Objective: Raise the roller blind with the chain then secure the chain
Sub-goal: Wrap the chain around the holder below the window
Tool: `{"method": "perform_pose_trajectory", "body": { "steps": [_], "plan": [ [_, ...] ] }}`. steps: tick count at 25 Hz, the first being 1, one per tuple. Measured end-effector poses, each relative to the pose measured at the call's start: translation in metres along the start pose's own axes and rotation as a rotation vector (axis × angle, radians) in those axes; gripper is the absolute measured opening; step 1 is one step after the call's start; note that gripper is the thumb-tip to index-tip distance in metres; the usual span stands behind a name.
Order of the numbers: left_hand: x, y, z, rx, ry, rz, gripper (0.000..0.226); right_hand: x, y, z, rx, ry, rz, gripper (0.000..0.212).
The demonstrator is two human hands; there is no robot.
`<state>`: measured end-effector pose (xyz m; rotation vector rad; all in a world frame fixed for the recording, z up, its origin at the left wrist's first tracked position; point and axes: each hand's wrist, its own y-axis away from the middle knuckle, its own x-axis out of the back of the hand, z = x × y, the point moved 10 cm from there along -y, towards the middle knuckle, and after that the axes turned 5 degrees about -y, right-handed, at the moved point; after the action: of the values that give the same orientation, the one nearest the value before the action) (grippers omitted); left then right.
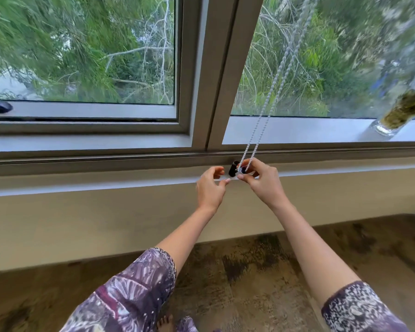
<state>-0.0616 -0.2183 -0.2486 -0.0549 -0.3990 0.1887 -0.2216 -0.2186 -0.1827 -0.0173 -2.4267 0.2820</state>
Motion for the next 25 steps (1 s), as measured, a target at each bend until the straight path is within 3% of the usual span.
{"method": "perform_pose_trajectory", "body": {
  "steps": [4,11,16,25],
  "plan": [
    [-0.017,-0.013,0.010,-0.020,-0.289,0.000,0.043,0.012,-0.004,0.014,-0.033,0.016,0.038,0.017],
    [-0.044,-0.022,0.003,0.021,-0.462,0.053,0.044,0.026,-0.011,0.026,-0.049,0.048,0.065,0.016],
    [-0.052,-0.031,0.002,0.047,-0.433,0.086,0.025,0.027,-0.014,0.028,-0.047,0.053,0.064,0.015],
    [-0.048,-0.030,-0.001,-0.022,-0.481,0.107,0.038,0.017,-0.025,0.025,-0.007,0.056,0.050,0.013]
  ]
}}
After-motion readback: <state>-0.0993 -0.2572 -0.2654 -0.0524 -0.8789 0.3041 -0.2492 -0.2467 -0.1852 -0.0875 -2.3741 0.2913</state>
